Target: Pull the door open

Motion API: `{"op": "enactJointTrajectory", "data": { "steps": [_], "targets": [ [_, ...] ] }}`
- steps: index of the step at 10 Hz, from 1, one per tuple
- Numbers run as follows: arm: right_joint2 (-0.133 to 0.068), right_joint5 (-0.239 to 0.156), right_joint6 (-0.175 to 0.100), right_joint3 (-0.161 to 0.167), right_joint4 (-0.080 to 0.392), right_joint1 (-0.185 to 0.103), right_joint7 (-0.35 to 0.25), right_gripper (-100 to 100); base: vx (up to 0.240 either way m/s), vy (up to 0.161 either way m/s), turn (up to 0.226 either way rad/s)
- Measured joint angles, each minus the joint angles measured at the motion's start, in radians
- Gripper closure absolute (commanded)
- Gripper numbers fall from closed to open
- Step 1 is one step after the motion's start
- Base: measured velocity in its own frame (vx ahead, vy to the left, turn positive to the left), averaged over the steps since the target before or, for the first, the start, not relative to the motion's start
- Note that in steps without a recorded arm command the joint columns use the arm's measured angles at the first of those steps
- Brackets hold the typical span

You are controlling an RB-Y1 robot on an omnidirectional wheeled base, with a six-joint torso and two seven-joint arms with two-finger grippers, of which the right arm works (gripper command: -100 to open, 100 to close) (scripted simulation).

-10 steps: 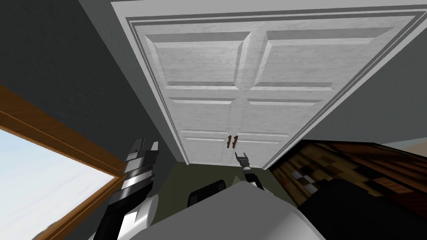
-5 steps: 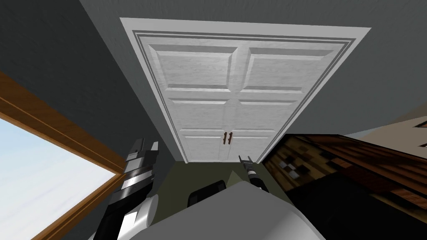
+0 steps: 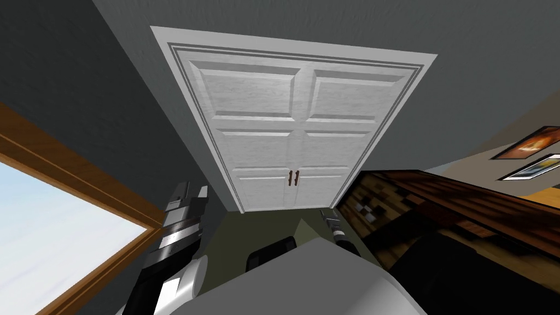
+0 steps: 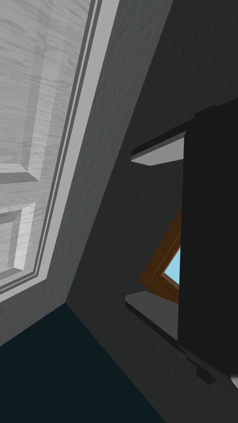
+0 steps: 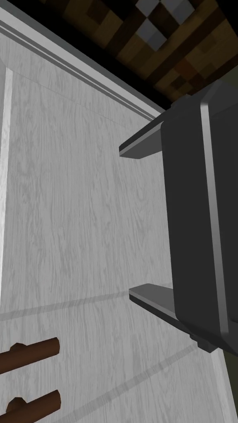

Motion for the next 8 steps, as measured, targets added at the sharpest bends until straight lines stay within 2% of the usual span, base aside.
{"op": "enactJointTrajectory", "data": {
  "steps": [1, 2, 3, 4, 5, 6, 7, 8],
  "targets": [
    [-0.006, -0.006, 0.001, -0.009, -0.012, 0.024, 0.007, -100, -0.085, -0.03, -0.178],
    [-0.017, -0.011, 0.0, -0.02, 0.015, 0.037, 0.004, -100, -0.035, -0.075, -0.138],
    [-0.034, -0.025, 0.015, -0.042, 0.014, 0.055, 0.01, -100, 0.089, -0.086, 0.012],
    [-0.037, -0.03, 0.024, -0.052, 0.02, 0.059, 0.016, -100, 0.154, -0.065, 0.067],
    [-0.032, -0.028, 0.022, -0.054, 0.03, 0.054, 0.016, -100, 0.182, -0.04, 0.069],
    [-0.025, -0.023, 0.014, -0.049, 0.051, 0.036, 0.008, -100, 0.215, -0.034, 0.09],
    [-0.022, -0.022, 0.017, -0.048, 0.046, 0.022, 0.007, -100, 0.2, -0.03, 0.085],
    [-0.02, -0.023, 0.026, -0.05, 0.017, 0.024, 0.016, -100, 0.176, -0.042, 0.112]
  ]
}}
